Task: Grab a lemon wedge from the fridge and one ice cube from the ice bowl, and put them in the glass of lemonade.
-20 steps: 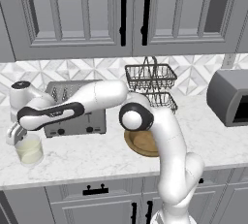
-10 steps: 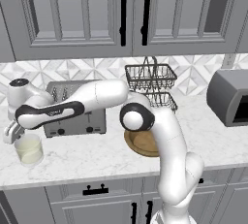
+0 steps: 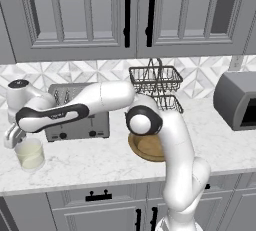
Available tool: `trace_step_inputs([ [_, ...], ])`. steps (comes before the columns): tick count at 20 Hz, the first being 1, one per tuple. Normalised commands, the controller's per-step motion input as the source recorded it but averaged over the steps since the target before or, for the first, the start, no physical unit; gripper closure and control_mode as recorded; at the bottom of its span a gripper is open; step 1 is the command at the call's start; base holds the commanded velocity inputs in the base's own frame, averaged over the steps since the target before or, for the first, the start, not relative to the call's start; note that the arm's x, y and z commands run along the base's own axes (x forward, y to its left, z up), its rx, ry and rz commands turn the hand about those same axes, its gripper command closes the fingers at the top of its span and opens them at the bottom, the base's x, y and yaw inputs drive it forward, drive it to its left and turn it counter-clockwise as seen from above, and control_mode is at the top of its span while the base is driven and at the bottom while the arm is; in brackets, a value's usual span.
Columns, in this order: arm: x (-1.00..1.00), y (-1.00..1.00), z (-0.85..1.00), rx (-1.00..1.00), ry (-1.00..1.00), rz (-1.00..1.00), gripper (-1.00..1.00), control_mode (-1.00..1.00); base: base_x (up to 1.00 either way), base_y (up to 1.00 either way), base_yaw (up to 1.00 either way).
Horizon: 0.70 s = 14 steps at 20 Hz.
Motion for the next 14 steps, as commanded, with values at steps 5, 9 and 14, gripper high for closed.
trace_step_inputs([
  [5, 0.0, 0.0, 0.0, 0.0, 0.0, 0.0, -1.0, -1.0, 0.0, 0.0, 0.0],
  [9, 0.0, 0.0, 0.0, 0.0, 0.0, 0.0, -1.0, -1.0, 0.0, 0.0, 0.0],
  [14, 0.0, 0.0, 0.0, 0.0, 0.0, 0.0, -1.0, -1.0, 0.0, 0.0, 0.0],
])
